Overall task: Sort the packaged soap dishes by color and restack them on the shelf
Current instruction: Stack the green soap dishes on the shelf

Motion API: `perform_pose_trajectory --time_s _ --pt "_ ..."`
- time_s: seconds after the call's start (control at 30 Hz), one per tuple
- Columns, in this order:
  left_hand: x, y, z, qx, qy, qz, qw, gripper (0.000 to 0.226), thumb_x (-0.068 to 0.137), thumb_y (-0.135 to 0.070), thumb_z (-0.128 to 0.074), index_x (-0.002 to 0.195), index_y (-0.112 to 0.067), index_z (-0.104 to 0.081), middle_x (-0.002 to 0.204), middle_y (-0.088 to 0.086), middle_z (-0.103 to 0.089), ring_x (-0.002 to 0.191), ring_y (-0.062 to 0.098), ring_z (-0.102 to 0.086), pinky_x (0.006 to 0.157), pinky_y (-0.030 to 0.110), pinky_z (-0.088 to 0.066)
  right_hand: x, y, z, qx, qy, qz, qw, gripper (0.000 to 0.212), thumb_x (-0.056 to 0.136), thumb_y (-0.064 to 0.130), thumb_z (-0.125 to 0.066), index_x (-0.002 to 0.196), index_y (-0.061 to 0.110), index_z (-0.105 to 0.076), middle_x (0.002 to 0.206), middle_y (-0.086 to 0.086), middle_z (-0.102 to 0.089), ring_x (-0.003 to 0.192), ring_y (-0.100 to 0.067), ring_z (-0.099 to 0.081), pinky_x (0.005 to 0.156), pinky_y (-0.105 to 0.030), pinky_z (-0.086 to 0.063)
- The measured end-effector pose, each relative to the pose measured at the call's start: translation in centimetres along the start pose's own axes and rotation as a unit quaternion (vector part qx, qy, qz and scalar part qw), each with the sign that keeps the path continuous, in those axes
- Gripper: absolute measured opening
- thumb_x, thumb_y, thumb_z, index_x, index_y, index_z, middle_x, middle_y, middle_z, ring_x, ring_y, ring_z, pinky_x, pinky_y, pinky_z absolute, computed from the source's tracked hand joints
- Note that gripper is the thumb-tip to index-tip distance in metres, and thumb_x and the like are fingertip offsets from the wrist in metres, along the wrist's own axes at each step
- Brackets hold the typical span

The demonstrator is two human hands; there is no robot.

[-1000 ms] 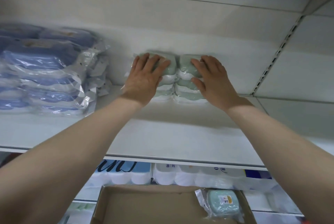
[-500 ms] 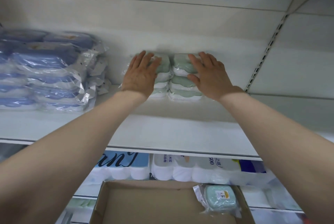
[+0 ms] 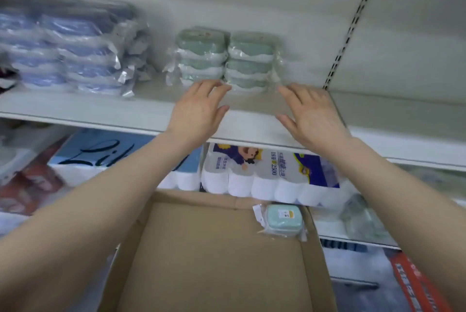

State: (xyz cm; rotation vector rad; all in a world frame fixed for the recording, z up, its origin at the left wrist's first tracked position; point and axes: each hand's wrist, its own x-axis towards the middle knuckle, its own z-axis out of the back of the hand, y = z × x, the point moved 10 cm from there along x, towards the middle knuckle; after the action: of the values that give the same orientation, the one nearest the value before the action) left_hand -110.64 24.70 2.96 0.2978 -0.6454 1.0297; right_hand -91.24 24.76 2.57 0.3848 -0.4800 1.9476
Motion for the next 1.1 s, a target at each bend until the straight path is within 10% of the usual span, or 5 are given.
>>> perform_pose_trajectory --time_s 0.23,0.67,1.1 --pt "-11.5 -7.2 -5.1 -0.032 -0.001 0.001 0.999 0.036 0.092 -0.016 -0.056 0.127 -0.007 -0.058 0.131 0.015 -0.052 0.124 0.034 -0.046 0.104 0.039 -0.039 -15.2 1.0 -4.2 0.068 -0.004 0.019 0.997 0.05 0.096 0.028 -0.053 0.14 0.006 -0.046 0.136 -0.018 -0.049 0.125 -0.038 -0.045 0.101 -0.05 -0.038" --pt "-27.8 -11.6 -26.7 -0.099 0.371 0.091 0.919 0.049 0.092 -0.034 -0.06 0.137 -0.02 -0.048 0.139 0.002 -0.045 0.132 0.024 -0.039 0.072 0.044 -0.057 -32.1 0.7 -27.8 0.12 0.296 -0.124 0.94 0.064 0.09 0.029 -0.067 0.144 0.007 -0.042 0.14 -0.021 -0.048 0.129 -0.04 -0.046 0.108 -0.05 -0.04" --pt "-31.7 -8.3 -35.3 -0.107 0.437 0.138 0.883 0.054 0.095 -0.029 -0.054 0.145 -0.021 -0.036 0.145 0.001 -0.037 0.136 0.022 -0.031 0.096 0.041 -0.045 -30.9 -0.5 -33.8 0.132 0.252 -0.145 0.948 0.076 0.066 0.044 -0.081 0.128 0.018 -0.049 0.127 -0.005 -0.054 0.107 -0.033 -0.046 0.087 -0.047 -0.046"
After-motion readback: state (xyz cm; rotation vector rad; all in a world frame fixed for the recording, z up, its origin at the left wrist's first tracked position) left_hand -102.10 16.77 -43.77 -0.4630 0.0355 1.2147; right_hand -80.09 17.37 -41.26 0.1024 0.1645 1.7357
